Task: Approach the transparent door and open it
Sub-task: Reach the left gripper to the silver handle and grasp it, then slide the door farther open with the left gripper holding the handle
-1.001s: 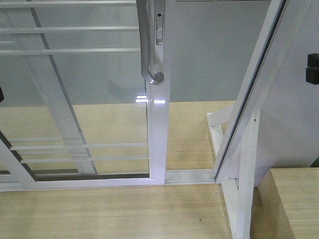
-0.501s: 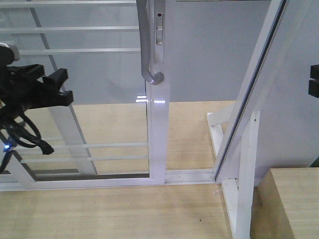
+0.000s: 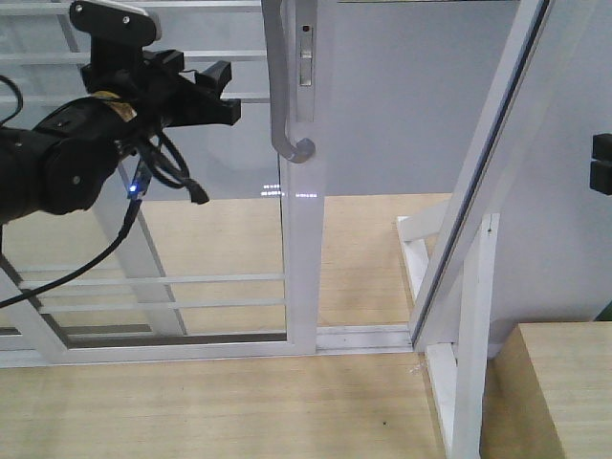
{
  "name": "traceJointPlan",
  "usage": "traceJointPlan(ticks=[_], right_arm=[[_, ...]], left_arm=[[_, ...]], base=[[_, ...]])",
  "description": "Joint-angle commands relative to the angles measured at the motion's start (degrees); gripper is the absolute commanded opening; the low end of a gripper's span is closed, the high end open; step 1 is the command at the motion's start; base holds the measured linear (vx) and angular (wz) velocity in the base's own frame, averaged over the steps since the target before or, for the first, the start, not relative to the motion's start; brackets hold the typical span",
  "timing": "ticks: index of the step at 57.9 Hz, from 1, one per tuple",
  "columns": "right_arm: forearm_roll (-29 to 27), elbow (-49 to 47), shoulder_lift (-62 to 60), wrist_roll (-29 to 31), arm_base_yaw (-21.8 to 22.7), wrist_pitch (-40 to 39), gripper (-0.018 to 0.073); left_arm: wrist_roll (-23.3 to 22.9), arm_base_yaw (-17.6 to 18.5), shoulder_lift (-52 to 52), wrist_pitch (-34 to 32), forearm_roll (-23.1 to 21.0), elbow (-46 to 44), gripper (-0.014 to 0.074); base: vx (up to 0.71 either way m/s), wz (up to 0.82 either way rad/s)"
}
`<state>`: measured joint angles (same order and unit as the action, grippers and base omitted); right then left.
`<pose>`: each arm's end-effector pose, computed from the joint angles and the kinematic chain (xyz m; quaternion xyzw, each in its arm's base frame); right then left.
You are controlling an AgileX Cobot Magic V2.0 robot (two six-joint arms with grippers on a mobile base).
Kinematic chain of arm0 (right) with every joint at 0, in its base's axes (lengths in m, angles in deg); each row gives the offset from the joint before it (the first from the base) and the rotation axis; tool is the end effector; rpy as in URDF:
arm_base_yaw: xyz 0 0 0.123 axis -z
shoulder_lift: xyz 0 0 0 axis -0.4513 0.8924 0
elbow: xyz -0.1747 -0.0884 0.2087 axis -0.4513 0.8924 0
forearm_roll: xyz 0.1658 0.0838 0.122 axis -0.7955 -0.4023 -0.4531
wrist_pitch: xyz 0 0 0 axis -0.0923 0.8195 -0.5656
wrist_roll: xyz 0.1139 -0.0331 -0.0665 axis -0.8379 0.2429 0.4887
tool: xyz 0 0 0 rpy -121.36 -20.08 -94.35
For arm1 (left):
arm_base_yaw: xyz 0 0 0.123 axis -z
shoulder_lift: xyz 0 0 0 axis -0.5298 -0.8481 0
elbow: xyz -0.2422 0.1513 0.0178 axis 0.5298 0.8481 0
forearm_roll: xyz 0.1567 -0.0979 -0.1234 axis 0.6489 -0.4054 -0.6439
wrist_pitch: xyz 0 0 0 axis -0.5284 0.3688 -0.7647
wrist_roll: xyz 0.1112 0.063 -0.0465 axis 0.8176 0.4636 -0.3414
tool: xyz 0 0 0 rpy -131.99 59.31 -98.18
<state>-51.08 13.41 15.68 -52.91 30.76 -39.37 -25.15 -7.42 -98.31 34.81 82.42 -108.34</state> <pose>0.2048 -0.0002 0.3215 -0.0689 0.8708 -0.0131 0.4866 0.3626 -0.1605 0.2919 0.1518 0.7461 -0.1237 0.6364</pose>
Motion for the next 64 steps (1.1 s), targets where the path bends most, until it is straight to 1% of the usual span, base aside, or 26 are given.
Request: traceJointPlan(ticks=[1, 17, 48, 56, 64], right_arm=[[0.0, -1.5, -0.9, -0.1, 0.4, -3.4, 0.0415], [0.0, -1.0, -0.9, -0.1, 0.4, -3.7, 0.0415], [0.0, -1.0, -0.7, -0.1, 0.4, -2.6, 0.0415], [0.0, -1.0, -0.7, -0.1, 0.4, -1.8, 0.0415], [0.0, -1.0, -0.7, -0.2, 0.4, -0.9, 0.0415]], left_arm=[[-0.4, 0.8, -0.9, -5.0, -0.2, -6.2, 0.0505], [-0.4, 3.4, -8.8, -4.9, -0.2, -17.0, 0.0505], [-0.4, 3.4, -20.6, -4.8, -0.2, -33.2, 0.05], [-0.2, 3.3, -20.9, -4.0, -1.1, -33.6, 0.0453], [0.2, 2.8, -20.9, -3.5, -2.9, -33.6, 0.0355]], base=[[0.0, 0.0], [0.0, 0.0], [0.0, 0.0], [0.0, 0.0], [0.0, 0.0]])
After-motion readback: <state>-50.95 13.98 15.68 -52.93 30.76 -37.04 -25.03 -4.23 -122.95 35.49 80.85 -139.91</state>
